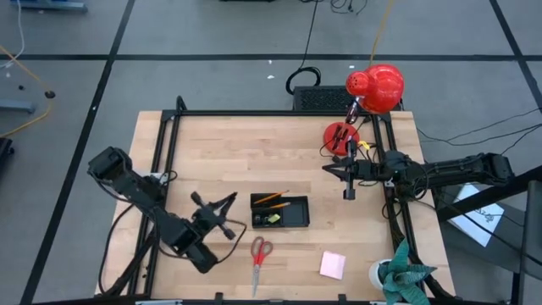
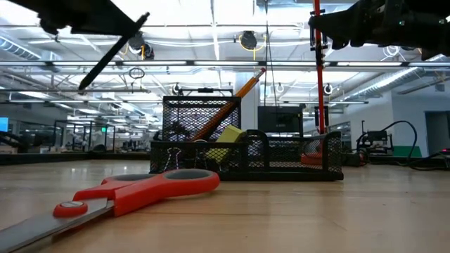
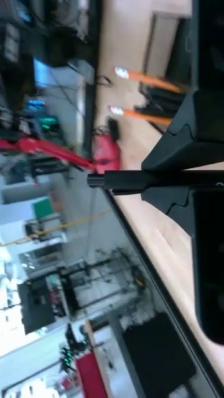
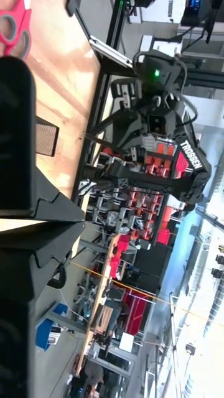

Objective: Pick and place office supplies into organizer
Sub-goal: Put the black pen into the black desk organizer

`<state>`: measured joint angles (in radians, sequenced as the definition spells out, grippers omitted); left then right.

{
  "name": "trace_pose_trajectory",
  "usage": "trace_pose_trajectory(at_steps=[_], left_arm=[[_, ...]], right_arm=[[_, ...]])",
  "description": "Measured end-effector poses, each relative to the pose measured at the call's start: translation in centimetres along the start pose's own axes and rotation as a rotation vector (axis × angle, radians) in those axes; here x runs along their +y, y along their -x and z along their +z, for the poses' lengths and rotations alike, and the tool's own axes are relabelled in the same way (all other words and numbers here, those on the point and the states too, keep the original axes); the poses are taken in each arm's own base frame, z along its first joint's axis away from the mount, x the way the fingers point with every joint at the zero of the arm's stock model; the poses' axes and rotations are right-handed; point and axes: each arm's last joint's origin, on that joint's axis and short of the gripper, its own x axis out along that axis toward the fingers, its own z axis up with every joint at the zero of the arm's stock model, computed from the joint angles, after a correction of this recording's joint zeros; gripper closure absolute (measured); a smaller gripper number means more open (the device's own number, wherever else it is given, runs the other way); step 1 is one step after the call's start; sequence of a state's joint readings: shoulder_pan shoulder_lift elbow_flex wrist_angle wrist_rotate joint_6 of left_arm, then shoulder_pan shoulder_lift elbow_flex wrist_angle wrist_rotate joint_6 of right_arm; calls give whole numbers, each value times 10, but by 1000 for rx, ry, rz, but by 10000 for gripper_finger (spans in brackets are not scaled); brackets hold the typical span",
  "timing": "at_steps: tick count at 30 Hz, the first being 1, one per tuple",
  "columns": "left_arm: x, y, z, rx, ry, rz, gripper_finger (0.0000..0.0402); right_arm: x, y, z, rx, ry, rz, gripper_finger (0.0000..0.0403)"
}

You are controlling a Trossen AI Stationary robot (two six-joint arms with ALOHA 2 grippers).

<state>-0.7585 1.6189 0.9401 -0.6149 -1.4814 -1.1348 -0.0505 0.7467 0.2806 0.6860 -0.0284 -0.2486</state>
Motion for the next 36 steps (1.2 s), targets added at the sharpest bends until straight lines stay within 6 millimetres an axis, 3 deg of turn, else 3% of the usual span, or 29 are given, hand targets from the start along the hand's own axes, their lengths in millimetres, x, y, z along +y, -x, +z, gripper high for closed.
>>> trace_pose_trajectory(at_steps=[5,10,15,19,22,27,36], left_arm=[[-10,-24,15,152,-84,-83,384],[-27,-60,43,155,-246,-419,378],[-11,-84,69,69,-317,-528,380],[-2,-105,81,3,-297,-712,379],[5,-122,77,14,-301,-750,378],[20,-147,50,-5,-194,-795,377],[33,-131,15,-157,-3,-837,376]], right_arm=[[0,0,1,-7,2,-2,399],[0,0,1,-9,7,-3,399],[0,0,1,-6,18,-2,399],[0,0,0,3,19,0,399],[0,0,-2,20,29,5,399],[1,0,-4,42,28,10,399],[2,0,-7,69,31,17,399]])
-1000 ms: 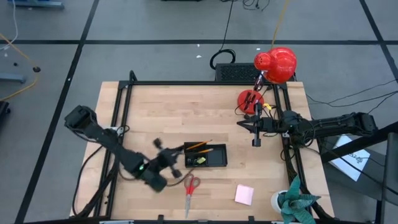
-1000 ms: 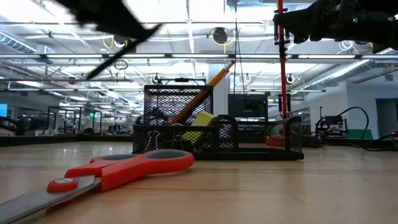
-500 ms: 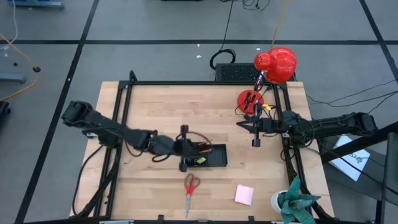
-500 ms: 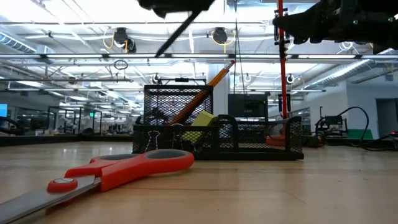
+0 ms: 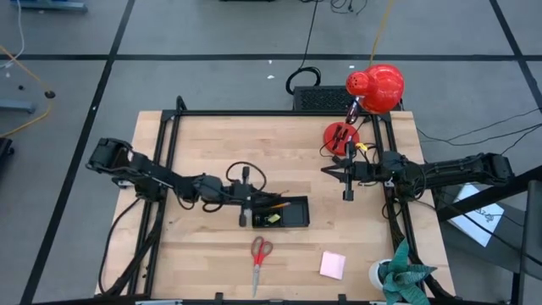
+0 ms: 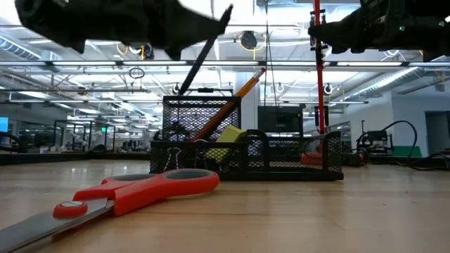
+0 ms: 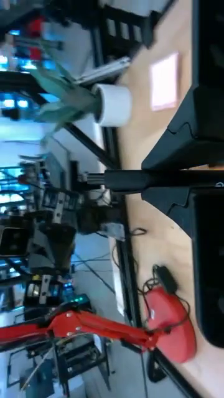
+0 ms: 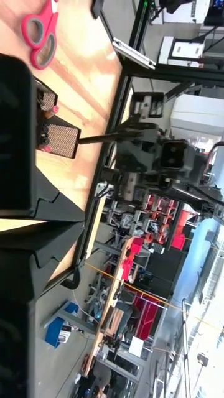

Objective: Pick and place office supplies into organizer
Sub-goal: Put the black pen into the black desk organizer

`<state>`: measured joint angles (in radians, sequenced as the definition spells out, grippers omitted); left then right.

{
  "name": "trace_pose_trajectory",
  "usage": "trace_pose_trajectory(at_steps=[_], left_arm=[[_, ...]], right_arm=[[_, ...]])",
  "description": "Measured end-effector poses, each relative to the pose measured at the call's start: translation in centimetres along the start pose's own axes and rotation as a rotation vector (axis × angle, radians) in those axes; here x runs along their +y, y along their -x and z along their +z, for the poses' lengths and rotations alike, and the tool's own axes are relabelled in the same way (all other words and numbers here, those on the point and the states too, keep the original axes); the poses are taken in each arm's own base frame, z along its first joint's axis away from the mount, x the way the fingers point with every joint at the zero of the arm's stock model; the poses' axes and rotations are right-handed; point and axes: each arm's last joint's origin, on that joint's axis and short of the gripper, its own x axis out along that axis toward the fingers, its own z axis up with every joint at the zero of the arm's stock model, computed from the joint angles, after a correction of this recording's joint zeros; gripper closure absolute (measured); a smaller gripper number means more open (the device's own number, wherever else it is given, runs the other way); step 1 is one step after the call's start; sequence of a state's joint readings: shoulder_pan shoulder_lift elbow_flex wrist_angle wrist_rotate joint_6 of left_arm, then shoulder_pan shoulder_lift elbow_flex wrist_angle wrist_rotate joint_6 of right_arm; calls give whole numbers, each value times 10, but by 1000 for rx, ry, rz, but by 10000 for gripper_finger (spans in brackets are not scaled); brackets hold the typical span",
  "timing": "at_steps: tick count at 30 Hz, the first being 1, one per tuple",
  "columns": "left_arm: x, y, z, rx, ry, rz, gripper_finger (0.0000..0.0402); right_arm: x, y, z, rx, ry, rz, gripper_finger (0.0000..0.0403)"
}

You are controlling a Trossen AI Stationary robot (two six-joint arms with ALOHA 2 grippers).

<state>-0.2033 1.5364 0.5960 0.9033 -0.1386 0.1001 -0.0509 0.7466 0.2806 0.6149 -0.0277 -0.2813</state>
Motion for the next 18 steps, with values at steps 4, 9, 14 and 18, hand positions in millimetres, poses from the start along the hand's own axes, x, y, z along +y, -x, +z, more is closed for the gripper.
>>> trace_pose_trajectory(at_steps=[4,9,14,18], left_arm=[[-2,-3,-17,31,29,30,376],[-4,-11,-33,17,32,34,376],[-6,-16,-50,40,55,41,376],[-4,-18,-60,74,81,61,376]], right_arm=[[0,0,0,-4,0,-1,399],[-1,0,2,-23,-4,-7,399],[-1,0,2,-24,-3,-7,399],[-1,0,3,-31,1,-9,399]])
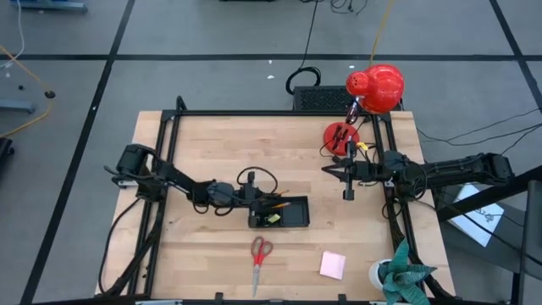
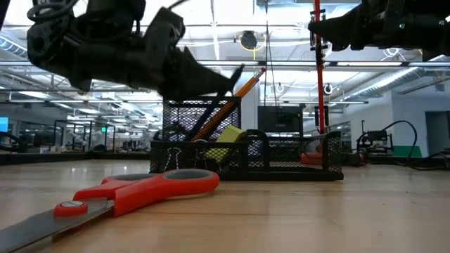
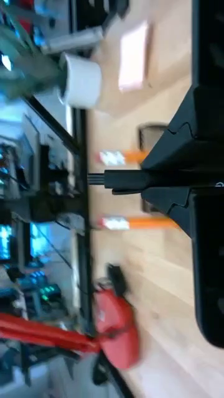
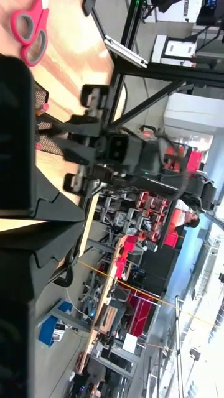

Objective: Pick and place office supplies into organizer
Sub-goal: Put the black pen into the black desk organizer, then put the red scissors into the black desk organizer

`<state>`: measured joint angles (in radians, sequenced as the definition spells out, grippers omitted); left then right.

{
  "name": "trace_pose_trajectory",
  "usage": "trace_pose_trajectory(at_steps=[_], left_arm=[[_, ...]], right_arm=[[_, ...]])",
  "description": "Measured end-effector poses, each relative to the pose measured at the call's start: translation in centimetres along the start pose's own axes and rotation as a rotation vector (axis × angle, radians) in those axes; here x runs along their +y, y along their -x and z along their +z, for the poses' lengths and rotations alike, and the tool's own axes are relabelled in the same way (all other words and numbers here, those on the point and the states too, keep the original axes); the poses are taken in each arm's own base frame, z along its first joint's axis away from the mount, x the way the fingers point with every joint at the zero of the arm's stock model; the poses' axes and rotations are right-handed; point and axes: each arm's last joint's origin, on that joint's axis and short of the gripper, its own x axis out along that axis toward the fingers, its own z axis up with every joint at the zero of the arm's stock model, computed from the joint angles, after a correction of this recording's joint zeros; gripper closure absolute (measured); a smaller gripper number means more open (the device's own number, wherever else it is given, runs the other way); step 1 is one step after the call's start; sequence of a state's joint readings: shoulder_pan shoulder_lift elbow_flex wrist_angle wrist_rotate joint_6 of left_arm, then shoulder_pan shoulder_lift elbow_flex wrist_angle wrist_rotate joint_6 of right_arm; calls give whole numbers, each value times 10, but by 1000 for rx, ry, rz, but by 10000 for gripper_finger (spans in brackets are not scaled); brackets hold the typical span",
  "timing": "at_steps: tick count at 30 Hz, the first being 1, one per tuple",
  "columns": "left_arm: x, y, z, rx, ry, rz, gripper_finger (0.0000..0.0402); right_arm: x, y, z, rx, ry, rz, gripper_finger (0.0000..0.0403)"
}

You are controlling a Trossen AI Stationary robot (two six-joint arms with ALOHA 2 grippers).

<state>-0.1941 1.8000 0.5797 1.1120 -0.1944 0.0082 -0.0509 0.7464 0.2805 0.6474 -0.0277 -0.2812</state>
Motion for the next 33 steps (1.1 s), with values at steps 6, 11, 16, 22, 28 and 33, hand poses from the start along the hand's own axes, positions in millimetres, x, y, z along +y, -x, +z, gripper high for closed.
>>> trace_pose_trajectory(at_steps=[6,11,16,22,28,33], left_arm=[[8,-4,-9,20,44,42,376],[8,-5,-10,24,40,36,375],[8,-5,-10,20,66,36,367],[6,-4,-10,22,80,29,303],[2,-3,-9,23,41,23,246],[2,2,3,0,24,46,228]], right_arm=[[0,0,1,-6,0,-2,399],[0,0,1,-7,0,-2,399],[0,0,1,-6,0,-2,399],[0,0,1,-6,-4,-2,399],[0,0,1,-6,-7,-1,399],[0,0,1,-7,-7,-1,399]])
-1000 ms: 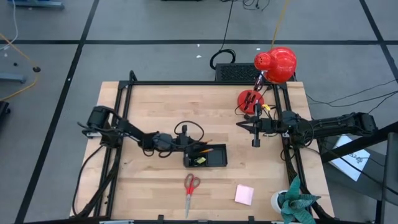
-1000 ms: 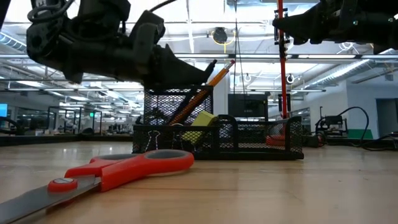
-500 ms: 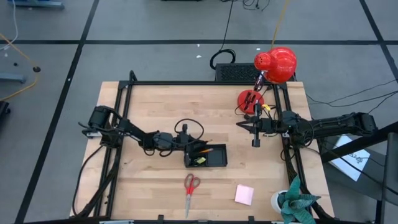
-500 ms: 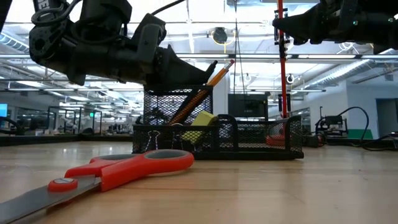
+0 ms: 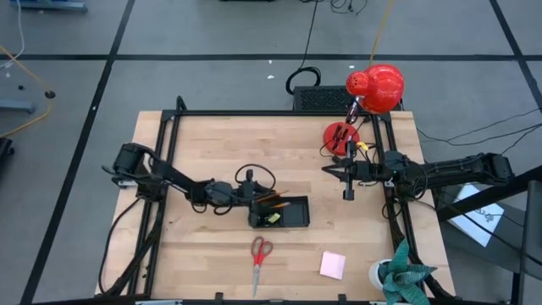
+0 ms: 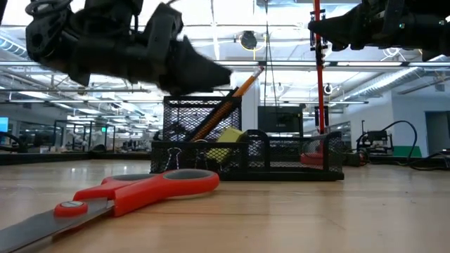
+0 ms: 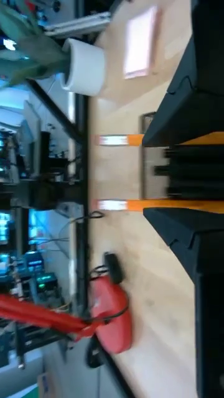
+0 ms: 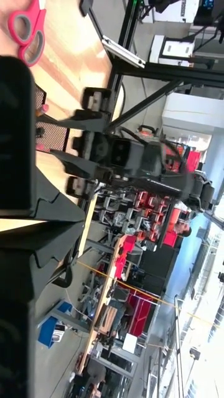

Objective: Pick and place office supplies into organizer
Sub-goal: Put the red scissors into the black desk organizer

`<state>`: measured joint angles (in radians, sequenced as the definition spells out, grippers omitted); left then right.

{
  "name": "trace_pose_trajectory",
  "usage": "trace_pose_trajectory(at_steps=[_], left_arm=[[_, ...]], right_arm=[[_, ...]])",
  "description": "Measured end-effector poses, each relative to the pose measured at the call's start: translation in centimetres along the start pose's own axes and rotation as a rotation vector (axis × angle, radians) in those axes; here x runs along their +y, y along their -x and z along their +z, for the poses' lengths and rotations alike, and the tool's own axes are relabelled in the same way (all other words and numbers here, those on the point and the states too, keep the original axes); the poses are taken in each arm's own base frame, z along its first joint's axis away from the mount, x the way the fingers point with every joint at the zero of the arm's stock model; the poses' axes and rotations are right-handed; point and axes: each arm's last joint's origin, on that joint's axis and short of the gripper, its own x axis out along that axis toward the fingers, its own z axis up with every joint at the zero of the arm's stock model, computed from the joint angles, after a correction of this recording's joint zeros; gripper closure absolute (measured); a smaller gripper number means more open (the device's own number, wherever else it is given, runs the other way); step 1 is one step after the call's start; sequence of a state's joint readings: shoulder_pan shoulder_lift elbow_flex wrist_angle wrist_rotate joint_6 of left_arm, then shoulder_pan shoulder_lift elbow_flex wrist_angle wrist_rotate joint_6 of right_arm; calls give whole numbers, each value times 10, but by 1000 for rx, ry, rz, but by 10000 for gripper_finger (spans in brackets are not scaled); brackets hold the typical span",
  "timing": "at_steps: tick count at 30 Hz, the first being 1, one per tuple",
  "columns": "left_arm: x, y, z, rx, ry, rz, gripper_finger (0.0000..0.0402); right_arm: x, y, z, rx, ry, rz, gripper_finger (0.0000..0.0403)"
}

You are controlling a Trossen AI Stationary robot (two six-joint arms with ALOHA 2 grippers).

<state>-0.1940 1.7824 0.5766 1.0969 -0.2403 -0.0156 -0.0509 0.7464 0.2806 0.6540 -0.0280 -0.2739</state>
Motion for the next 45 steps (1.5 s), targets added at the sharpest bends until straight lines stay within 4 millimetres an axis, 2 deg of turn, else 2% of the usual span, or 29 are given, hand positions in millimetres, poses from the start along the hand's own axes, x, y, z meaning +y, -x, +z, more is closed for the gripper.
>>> trace_pose_trajectory(at_steps=[6,13,19,22,27,29,33,38,43,45], left_arm=[[-2,13,34,-38,-4,27,236],[-14,37,58,-14,-27,89,260],[-44,44,78,54,-57,106,294],[-62,44,78,155,-20,100,322],[-91,37,67,249,57,37,373],[-102,33,57,298,41,14,390],[-118,22,43,337,93,11,396],[-124,9,19,418,241,41,341],[-124,7,-8,565,371,60,269],[-127,8,-12,588,399,50,250]], right_arm=[[0,0,0,1,0,0,399],[0,0,-1,14,-25,4,399],[0,0,1,-12,-20,-3,399],[0,0,1,-7,-27,0,399],[1,0,-2,21,-36,8,399],[0,0,-1,13,-37,6,399],[0,0,1,-12,-36,0,399],[0,0,1,-13,-36,0,399],[0,0,0,1,-37,4,399],[0,0,0,1,-37,4,399]])
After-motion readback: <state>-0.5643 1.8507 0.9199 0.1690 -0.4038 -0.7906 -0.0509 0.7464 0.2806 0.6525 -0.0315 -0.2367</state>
